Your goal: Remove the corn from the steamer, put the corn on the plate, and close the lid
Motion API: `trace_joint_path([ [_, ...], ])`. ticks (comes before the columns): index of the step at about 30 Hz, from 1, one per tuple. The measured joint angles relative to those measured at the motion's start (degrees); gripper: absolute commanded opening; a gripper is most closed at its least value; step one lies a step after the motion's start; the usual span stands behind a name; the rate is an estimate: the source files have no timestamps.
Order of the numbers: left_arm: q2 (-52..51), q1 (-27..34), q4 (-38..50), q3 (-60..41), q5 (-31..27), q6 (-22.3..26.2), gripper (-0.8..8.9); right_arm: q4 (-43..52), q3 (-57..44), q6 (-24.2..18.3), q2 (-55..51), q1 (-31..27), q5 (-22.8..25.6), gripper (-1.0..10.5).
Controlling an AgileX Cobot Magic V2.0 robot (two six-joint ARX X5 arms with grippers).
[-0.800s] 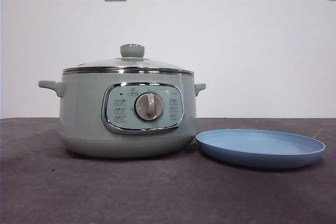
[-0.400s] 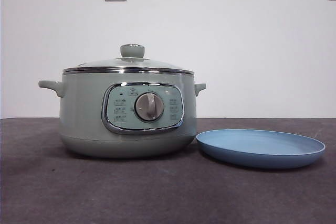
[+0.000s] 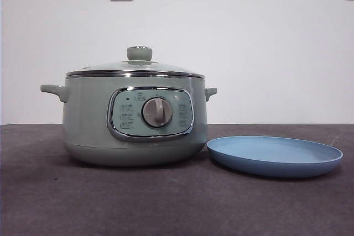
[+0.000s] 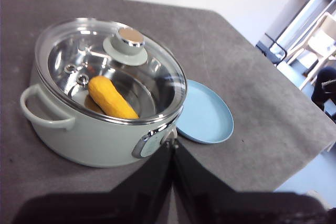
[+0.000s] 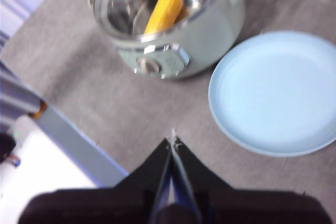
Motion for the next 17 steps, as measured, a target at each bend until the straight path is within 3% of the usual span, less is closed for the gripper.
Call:
trace_joint_path([
  [4,0.17,0.0,0.0,0.11,0.11,0.42,0.13,-0.22,0.0,-0.94,0.46,0.59,0.02,0.1],
  [5,0.15,0.0,0.0,0.11,0.11,0.42,0.56,-0.24,0.02,-1.03,0.46,0.61,0.02,0.2],
  [6,0.15,0.0,0.0,0.11,0.13,0.42,1.42,-0.24,0.07,-1.05,0.44,0.61,0.02,0.7],
  [9,0.15,0.0,0.0,0.13,0.13,0.42,5.53,-0.17,0.11,-1.25,0.42,0.61,0.0,3.7],
  [10,0.15,0.0,0.02,0.13,0.13,0.42,6.06,-0.17,0.13,-1.22,0.42,0.61,0.02,5.0],
  [12,0.17,0.0,0.24,0.13,0.13,0.42,6.01,-0.17,0.13,-0.98,0.42,0.61,0.02,6.5],
  [17,0.17,0.0,2.82,0.17,0.15,0.46,6.01,-0.17,0.17,-0.79,0.42,0.61,0.0,6.6],
])
